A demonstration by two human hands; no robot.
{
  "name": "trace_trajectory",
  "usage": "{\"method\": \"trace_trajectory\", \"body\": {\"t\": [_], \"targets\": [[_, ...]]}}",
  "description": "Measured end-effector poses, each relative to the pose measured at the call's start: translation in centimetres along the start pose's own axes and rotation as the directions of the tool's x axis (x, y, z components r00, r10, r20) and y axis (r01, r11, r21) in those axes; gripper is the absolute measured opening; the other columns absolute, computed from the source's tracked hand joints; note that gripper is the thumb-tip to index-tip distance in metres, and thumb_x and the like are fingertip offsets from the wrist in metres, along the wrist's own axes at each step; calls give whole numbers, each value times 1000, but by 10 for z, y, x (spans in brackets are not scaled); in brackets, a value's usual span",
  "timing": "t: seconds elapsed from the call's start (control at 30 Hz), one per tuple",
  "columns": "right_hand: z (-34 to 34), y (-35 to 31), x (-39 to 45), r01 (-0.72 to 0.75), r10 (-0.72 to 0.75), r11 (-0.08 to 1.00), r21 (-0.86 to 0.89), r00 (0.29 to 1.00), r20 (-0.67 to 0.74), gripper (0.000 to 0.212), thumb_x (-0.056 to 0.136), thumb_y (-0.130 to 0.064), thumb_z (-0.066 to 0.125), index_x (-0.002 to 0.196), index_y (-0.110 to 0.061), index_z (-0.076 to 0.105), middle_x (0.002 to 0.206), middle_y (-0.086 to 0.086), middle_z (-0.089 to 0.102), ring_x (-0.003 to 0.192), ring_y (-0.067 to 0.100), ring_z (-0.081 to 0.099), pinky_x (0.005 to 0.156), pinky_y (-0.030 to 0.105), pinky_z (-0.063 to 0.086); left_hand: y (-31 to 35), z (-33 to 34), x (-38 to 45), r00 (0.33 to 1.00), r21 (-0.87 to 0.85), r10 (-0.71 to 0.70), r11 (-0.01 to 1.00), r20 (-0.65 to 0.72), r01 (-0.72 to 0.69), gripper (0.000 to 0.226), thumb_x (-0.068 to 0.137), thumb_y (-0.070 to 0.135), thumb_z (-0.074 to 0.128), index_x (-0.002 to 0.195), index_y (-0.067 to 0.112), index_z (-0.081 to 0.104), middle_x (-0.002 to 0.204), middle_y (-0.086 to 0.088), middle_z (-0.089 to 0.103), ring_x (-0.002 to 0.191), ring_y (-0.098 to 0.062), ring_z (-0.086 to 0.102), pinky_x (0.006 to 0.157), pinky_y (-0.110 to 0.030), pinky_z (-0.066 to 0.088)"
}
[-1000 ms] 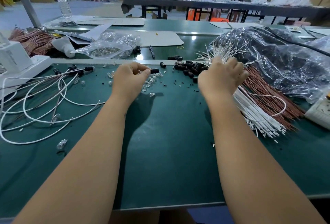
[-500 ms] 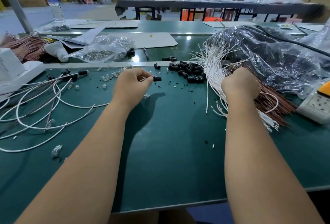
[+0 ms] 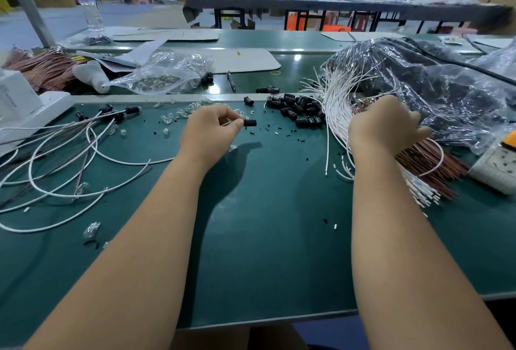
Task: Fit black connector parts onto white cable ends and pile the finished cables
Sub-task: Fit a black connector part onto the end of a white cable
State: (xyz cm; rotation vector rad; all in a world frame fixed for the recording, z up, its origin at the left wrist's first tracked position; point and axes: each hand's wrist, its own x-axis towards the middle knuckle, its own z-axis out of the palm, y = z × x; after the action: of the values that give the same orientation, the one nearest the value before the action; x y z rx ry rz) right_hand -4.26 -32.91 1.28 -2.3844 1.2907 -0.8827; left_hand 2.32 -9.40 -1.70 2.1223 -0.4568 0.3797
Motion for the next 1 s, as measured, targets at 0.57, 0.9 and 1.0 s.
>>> {"method": "trace_trajectory", "body": {"t": [0.57, 0.9, 1.0], "targets": [[8, -75, -83, 511, -645, 222, 831, 716, -268, 4, 96, 0, 50, 92, -1, 51, 86, 13, 60, 79, 27, 63, 71, 37, 52, 5, -4, 5, 952, -109, -17, 994, -307, -17, 6, 98, 17, 48, 95, 18, 53, 82, 9, 56, 73, -6, 50, 64, -15, 36], [10, -65, -48, -696, -367, -452, 558, 715, 595, 8, 100, 0, 43, 99, -4, 50, 88, 15, 64, 69, 20, 70, 71, 27, 58, 9, -7, 5, 932, -194, -42, 981, -361, -31, 13, 101, 18, 45, 107, 10, 53, 93, 7, 54, 87, -14, 51, 82, -30, 43], [14, -61, -46, -740, -379, -478, 473, 660, 649, 15, 101, -5, 44, 114, -1, 50, 91, 15, 64, 66, 19, 69, 68, 26, 58, 10, -6, 4, 945, -212, -34, 977, -324, -38, 11, 101, 16, 44, 107, 10, 52, 90, 8, 52, 83, -15, 50, 79, -32, 44]]}}
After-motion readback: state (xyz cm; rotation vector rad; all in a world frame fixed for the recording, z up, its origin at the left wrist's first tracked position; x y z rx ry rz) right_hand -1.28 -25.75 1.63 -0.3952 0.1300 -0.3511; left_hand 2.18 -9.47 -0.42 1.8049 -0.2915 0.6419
